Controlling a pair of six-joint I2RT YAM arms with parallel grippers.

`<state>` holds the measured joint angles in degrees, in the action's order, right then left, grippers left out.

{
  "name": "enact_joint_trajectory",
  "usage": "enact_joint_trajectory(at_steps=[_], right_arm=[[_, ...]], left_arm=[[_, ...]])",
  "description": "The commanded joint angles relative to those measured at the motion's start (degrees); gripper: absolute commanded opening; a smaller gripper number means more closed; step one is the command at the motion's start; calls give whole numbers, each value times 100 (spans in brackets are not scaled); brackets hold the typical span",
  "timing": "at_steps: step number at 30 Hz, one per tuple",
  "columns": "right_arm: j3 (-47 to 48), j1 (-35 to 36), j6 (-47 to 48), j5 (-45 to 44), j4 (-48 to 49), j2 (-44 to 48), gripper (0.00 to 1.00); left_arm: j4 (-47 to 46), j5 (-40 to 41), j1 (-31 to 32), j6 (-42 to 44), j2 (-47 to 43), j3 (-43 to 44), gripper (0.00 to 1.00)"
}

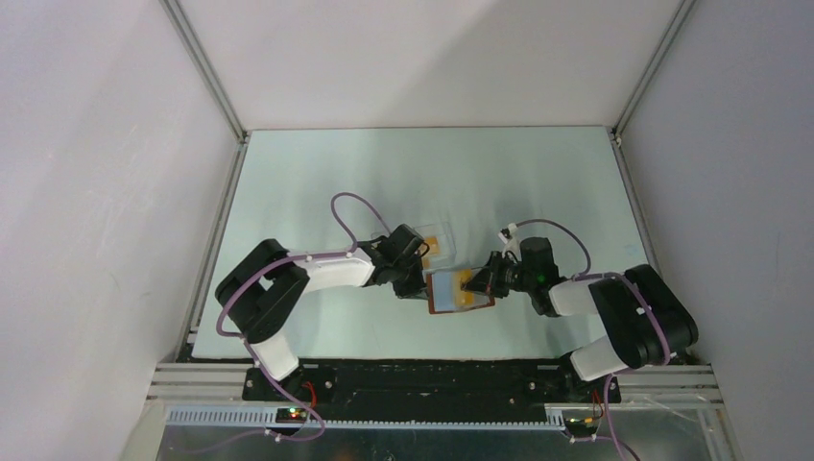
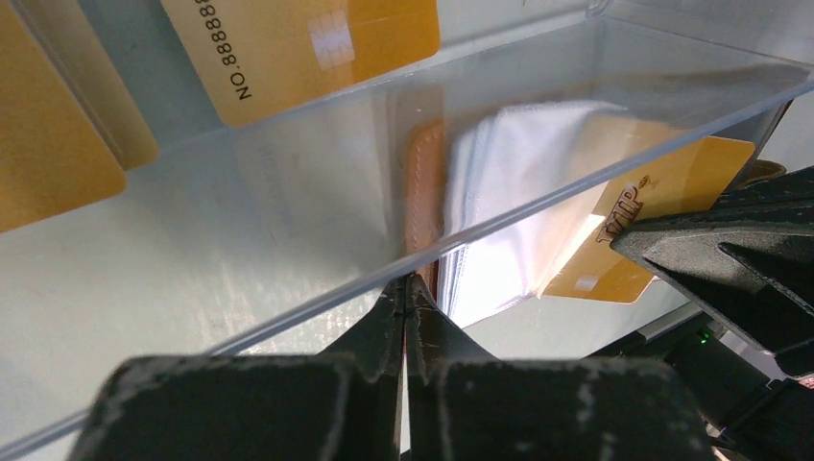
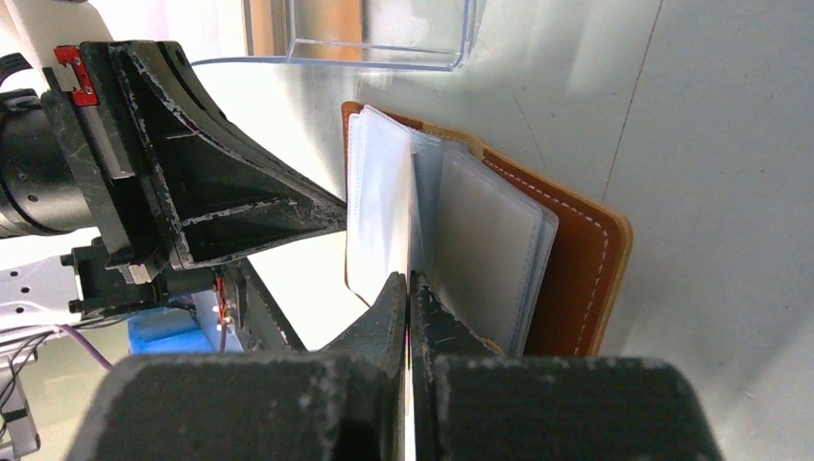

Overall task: Put the credit cards into the card holder
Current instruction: Insert the credit card into the card holder.

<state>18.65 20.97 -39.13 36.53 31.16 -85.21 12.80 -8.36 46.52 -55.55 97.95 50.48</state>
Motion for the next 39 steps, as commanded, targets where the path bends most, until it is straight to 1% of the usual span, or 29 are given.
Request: enact_joint_trajectory(at_steps=[1,6,10,14,18,22,28,30,34,36,39], right_arm=[[-57,-8,-73,-314,227,164,0],[-110,-30,53,-465,38,353,0],[-99,-26,11,-362,183,306,0],[-48,-18,-135,55,454,-145,0],[-38,-46,-85,406,259,-384,0],[1,-70,81,552,-120,-535,0],[103,-72,38,641,-10,-820,0],[126,-60,-125,713,111,-892,0],[85,210,-335,620,304,-834,0],[70,443,-465,379,312,-705,0],[70,587,-689,109,442,-623,1]], left_arm=[[189,112,5,0,284,-47,0],[194,99,2,9,294,-49,0],[190,65,3,26,328,-31,0],[188,78,4,18,323,-26,0],[190,75,2,18,321,-21,0],[196,74,5,34,319,-9,0],[192,74,6,35,330,-3,0],[195,77,6,35,322,5,0],[197,84,-2,11,314,1,0],[194,85,-1,2,297,-2,0],[196,85,1,-7,299,-16,0]])
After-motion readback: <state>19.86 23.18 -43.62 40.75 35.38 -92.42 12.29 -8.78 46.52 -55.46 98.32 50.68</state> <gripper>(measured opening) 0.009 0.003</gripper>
